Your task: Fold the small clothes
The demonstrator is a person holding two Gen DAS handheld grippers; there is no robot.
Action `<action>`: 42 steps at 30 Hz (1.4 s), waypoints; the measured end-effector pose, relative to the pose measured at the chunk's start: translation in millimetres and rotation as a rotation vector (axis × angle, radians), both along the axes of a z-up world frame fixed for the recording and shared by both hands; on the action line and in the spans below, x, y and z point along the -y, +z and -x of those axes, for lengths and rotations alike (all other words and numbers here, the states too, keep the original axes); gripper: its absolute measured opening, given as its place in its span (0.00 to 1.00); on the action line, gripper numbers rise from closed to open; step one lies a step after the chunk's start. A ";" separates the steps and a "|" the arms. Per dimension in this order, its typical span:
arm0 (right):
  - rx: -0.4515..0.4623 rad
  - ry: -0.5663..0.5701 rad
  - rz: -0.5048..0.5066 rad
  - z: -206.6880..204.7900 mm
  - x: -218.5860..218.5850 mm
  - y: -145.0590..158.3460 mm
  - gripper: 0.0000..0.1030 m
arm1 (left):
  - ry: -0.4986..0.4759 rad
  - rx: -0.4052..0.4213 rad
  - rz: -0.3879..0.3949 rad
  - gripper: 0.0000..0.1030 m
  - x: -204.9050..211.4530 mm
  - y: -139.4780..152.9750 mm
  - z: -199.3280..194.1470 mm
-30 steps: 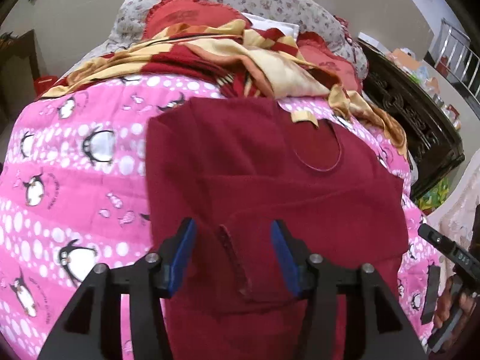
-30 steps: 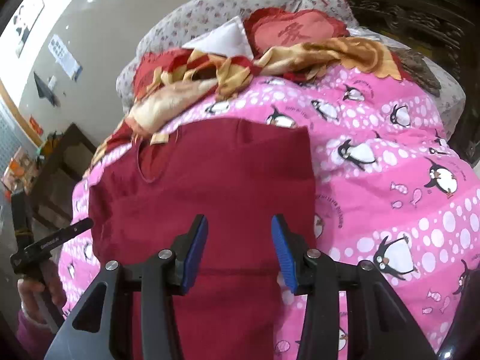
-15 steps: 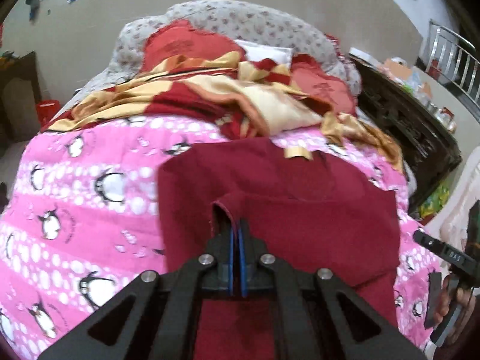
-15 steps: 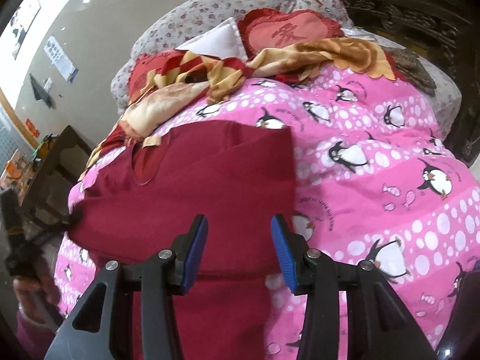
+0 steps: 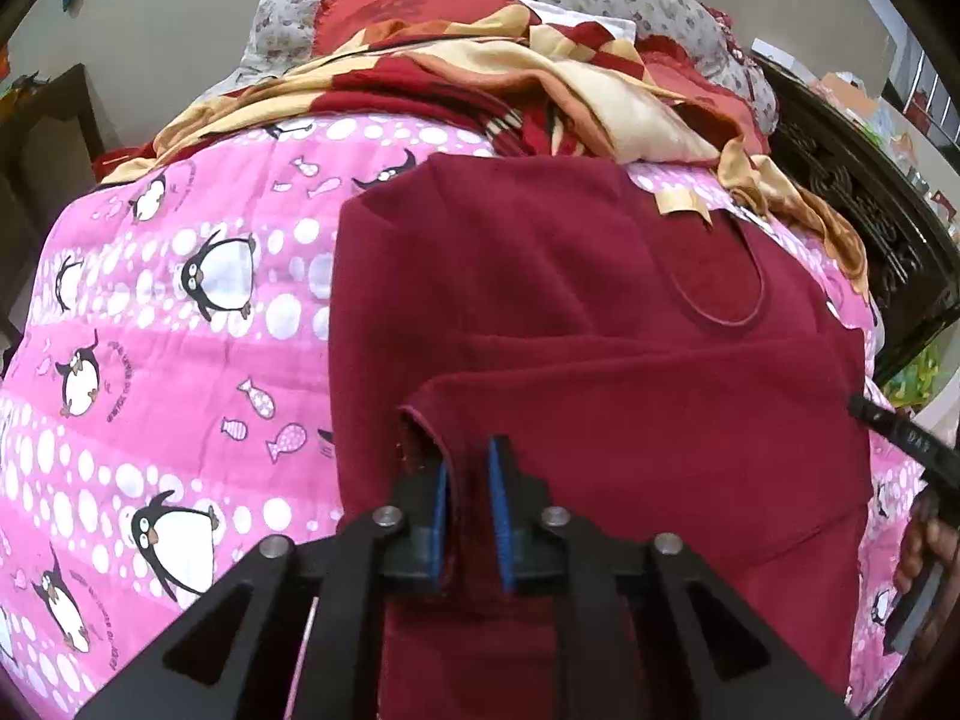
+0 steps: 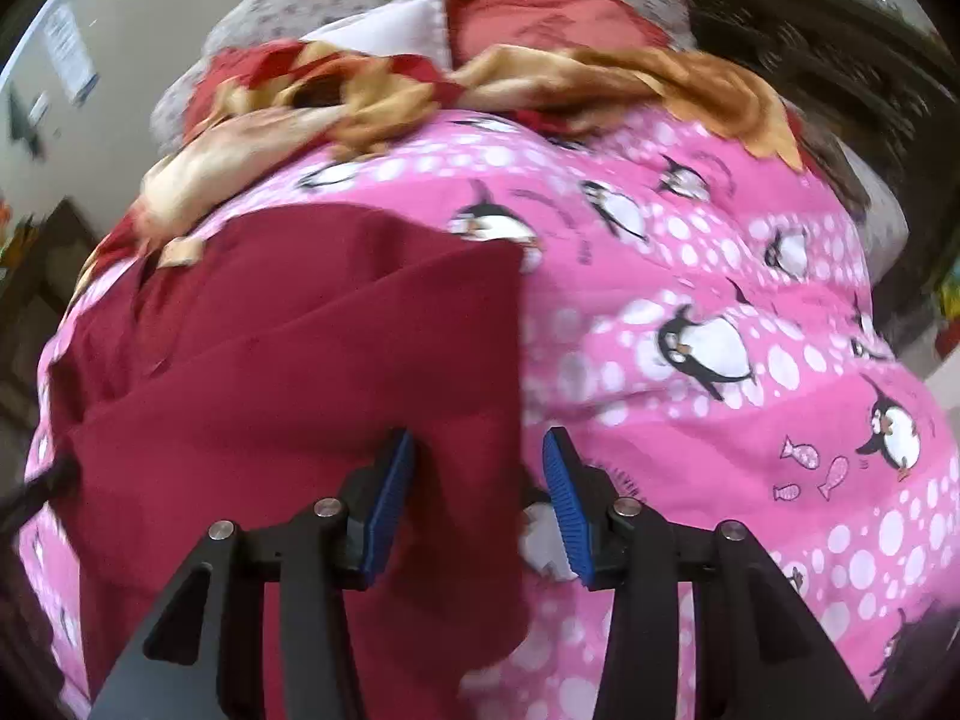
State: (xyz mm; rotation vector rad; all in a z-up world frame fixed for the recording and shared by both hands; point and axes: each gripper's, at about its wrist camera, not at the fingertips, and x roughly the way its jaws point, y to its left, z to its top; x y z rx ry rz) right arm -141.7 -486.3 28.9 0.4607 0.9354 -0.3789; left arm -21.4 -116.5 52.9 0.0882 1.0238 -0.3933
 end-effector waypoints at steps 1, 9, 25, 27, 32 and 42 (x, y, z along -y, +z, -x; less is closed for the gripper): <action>0.008 -0.009 -0.007 2.4 1.6 2.8 0.41 | -0.002 0.003 -0.002 0.17 0.2 0.7 0.8; 0.139 0.106 0.041 9.1 -30.3 49.2 0.41 | -0.025 0.043 -0.030 0.41 13.2 2.3 10.2; 0.066 0.115 0.024 -49.1 -35.4 21.2 0.41 | -0.054 0.032 -0.040 0.63 23.2 -3.4 5.4; 0.078 0.126 0.042 -34.2 -39.7 30.8 0.41 | -0.060 0.031 -0.038 0.65 22.9 -1.8 7.2; 0.091 0.149 0.059 14.4 -52.3 38.6 0.41 | -0.061 0.039 -0.017 0.72 16.6 6.5 15.0; 0.038 0.054 -0.022 45.1 -28.9 15.9 0.45 | -0.010 0.053 -0.007 0.83 -14.4 13.3 45.0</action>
